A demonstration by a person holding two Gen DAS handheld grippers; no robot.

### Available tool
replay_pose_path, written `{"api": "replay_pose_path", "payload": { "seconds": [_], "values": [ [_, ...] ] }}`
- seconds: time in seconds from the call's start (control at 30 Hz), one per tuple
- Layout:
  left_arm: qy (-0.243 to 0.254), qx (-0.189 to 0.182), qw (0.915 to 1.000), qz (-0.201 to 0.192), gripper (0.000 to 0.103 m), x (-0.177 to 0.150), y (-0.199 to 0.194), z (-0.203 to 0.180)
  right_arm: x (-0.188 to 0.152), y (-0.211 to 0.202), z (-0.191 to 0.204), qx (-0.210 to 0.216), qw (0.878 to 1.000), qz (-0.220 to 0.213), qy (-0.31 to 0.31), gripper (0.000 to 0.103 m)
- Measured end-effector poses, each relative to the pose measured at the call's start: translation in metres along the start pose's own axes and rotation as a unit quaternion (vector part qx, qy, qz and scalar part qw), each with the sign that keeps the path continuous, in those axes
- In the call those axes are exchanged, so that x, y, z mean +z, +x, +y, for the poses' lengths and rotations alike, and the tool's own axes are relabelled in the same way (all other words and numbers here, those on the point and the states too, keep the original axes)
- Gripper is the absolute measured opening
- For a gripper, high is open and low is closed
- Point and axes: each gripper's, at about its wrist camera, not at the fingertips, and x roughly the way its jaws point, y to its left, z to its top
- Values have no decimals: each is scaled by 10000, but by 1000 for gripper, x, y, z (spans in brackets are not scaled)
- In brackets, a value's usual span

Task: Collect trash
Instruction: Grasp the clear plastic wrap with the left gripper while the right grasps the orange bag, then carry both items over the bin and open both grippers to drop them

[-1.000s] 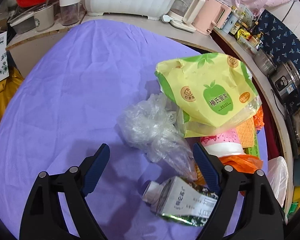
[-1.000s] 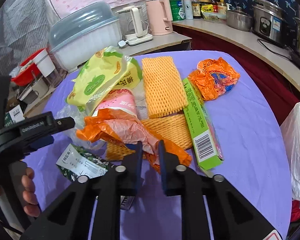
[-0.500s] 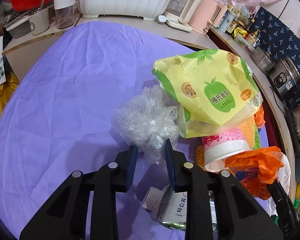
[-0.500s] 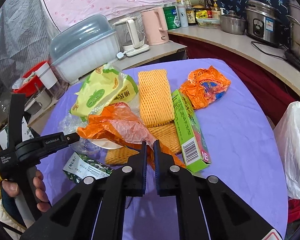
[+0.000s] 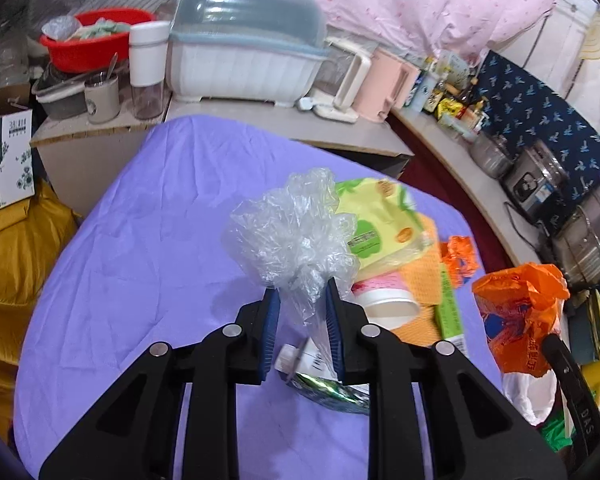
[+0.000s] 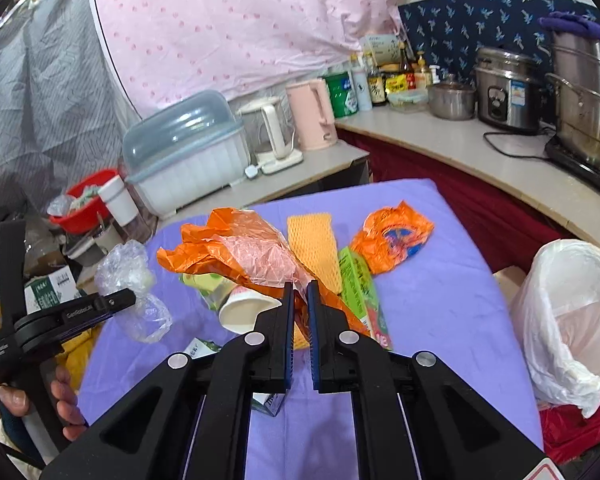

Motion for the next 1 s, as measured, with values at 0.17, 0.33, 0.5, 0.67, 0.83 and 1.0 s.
{"api": "replay_pose_path", "payload": {
  "seconds": [0.17, 0.33, 0.5, 0.67, 0.83, 1.0],
  "values": [
    [268, -248, 9991, -215, 22, -6, -34, -30, 10, -34, -17, -94, 9993, -322, 169, 6],
    [638, -529, 9960, -337, 22, -15, -61, -72, 14, -68, -42, -277, 9971, -613, 369, 6],
    [1040, -812, 9905, -389, 22, -28, -80, -119, 13, -99, -78, -503, 9930, -849, 645, 6],
    [1433, -1044, 9834, -385, 22, -46, -88, -167, 8, -125, -116, -755, 9882, -1007, 873, 6],
    [1793, -1289, 9749, -283, 22, -67, -89, -215, 1, -147, -156, -1033, 9820, -1126, 1113, 6],
    [2122, -1483, 9657, -180, 22, -87, -88, -255, -8, -165, -195, -1294, 9741, -1213, 1402, 6]
  ]
}}
